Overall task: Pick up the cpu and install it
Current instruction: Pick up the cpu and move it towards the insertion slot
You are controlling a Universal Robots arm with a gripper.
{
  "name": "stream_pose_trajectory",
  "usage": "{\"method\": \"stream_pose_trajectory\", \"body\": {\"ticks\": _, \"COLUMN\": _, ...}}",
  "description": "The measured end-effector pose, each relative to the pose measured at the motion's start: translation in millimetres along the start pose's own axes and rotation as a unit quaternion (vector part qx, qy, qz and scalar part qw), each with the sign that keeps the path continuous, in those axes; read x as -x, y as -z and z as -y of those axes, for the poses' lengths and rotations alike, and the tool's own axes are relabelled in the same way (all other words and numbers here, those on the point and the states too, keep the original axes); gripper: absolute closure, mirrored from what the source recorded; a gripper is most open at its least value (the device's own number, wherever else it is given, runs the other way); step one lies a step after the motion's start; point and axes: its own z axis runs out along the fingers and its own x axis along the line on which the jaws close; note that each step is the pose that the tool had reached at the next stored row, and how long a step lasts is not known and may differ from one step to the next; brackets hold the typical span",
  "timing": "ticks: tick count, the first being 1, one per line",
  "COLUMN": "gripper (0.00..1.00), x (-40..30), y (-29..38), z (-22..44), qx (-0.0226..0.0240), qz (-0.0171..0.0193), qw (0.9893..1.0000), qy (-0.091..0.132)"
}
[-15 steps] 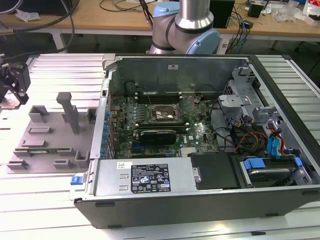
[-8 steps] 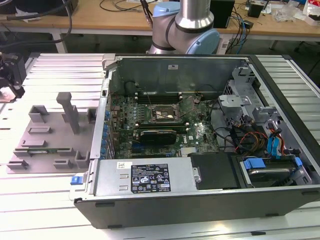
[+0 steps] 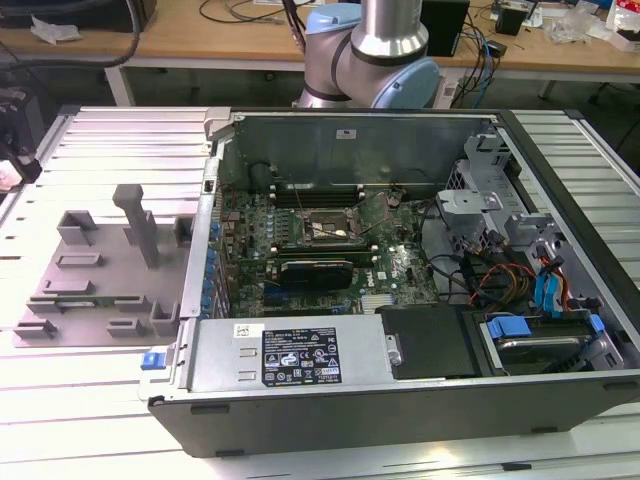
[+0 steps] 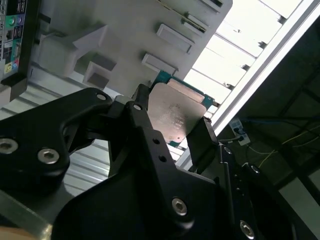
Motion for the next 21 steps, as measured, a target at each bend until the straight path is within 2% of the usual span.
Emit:
{"method": "stream_pose_trajectory", "body": {"ticks": 1, "gripper": 0.45, "x": 0.0, "y": 5.0, "z": -0.2, "qx": 0.0, "qz": 0.0, "qw": 1.0, "qy": 0.0}}
{"method": "stream_pose_trajectory", "body": {"ticks": 5, "gripper": 0.45, "x": 0.1, "y": 15.0, "z": -0.7, "qx": 0.0, "qz": 0.0, "qw": 1.0, "qy": 0.0}}
{"method": "stream_pose_trajectory", "body": {"ticks": 21, "gripper": 0.45, "x": 0.2, "y": 39.0, "z": -1.8, "qx": 0.0, "qz": 0.0, "qw": 1.0, "qy": 0.0}}
